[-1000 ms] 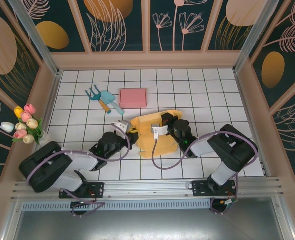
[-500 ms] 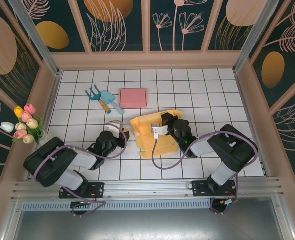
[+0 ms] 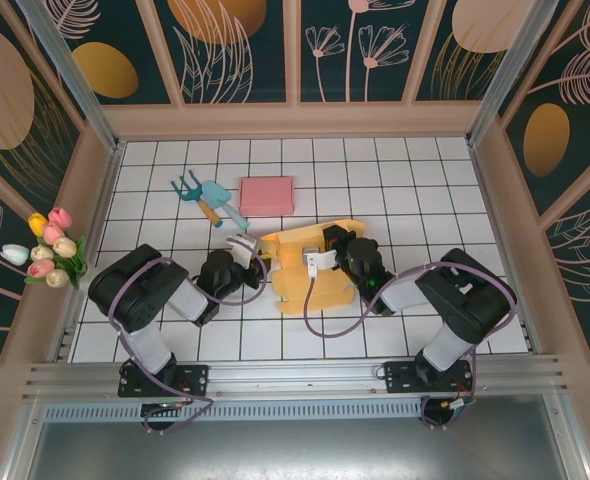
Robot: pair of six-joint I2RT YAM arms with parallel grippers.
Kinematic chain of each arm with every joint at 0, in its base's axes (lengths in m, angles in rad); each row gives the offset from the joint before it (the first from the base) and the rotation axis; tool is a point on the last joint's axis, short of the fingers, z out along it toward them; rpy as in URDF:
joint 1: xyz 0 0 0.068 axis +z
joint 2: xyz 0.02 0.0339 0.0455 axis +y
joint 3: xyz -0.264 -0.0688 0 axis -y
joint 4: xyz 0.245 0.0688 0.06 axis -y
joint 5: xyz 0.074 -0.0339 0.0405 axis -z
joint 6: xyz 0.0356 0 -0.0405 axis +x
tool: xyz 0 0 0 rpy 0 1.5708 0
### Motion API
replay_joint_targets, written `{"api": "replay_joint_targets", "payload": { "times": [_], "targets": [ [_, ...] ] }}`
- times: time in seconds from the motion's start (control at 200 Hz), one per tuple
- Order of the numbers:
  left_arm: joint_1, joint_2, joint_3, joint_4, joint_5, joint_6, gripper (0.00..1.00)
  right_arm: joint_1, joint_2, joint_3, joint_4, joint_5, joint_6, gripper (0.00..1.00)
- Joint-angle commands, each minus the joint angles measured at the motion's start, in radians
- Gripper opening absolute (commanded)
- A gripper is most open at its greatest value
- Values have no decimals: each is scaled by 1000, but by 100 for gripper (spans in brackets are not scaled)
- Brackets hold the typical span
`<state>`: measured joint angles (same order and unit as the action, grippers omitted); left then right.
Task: Fold the paper box
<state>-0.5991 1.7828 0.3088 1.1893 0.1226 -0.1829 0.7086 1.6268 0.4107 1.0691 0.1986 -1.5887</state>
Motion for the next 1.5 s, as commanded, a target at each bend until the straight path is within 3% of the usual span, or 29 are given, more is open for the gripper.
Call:
{"api": "replay_joint_targets", "payload": {
  "times": [0.0,0.29,0.52,0.751,1.106,1.491],
  "targets": [
    [3,51,38,106,158,-1,32,-7,41,-9,-168,-52,31,0],
    [3,39,3,156,301,-19,29,-14,64,-1,-159,-29,45,0],
    [3,13,-37,99,277,32,34,-22,68,-16,-116,-13,64,0],
    [3,-2,-57,126,321,22,41,-24,54,-31,-79,-23,52,0],
    [3,-169,-73,40,313,-2,42,-14,48,-58,-22,-30,25,0],
    [-1,-31,-31,111,323,-69,39,15,43,-76,50,-1,-2,0]
  ]
}}
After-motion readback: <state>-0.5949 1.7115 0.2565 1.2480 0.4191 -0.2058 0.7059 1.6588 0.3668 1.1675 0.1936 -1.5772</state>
